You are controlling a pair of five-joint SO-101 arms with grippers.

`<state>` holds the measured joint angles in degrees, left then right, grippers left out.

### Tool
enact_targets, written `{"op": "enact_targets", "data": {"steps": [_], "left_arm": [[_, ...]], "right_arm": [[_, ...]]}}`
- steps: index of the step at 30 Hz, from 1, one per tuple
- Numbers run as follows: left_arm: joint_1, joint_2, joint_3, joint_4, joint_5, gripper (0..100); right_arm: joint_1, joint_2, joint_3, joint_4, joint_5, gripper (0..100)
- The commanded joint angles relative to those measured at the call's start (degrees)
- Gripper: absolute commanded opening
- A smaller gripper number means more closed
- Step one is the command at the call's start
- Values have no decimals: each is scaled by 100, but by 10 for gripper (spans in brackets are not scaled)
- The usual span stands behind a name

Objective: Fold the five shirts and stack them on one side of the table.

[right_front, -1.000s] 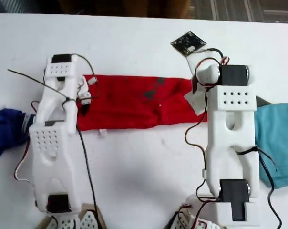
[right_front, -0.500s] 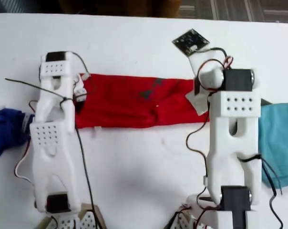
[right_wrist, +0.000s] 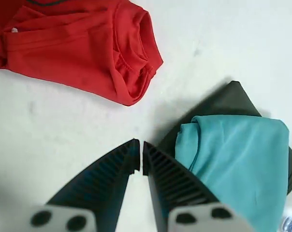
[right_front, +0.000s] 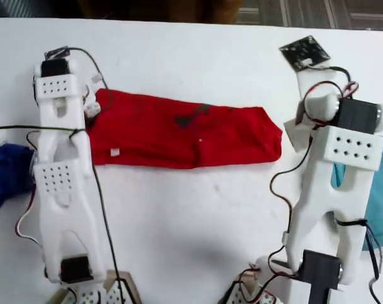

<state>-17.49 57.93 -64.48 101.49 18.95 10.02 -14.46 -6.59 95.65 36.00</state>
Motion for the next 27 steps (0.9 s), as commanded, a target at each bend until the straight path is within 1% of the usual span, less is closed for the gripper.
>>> {"op": "enact_targets", "data": {"steps": [1,4,7,11,15,18,22,25,27], "left_arm": [[-18,-53,-207,88,-88,27],[237,-97,127,88,-352,27],[281,-114,435,88,-387,27],[26,-114,796,88,-431,27],[-255,-114,1358,88,-862,27],[-404,-114,1710,88,-967,27],[-475,-123,1719,88,-967,28],[-378,-123,1604,88,-967,28],[-299,-176,1631,97,-967,49]], "right_arm": [[145,-233,-35,-84,44,19],[145,-233,-35,-84,44,19],[136,-242,-44,-84,44,19],[163,-242,-44,-84,44,19],[127,-242,-44,-92,44,19],[127,-242,-44,-163,44,19],[127,-242,-44,-242,44,19],[119,-242,-44,-242,44,19],[119,-242,-44,-242,44,19]]}}
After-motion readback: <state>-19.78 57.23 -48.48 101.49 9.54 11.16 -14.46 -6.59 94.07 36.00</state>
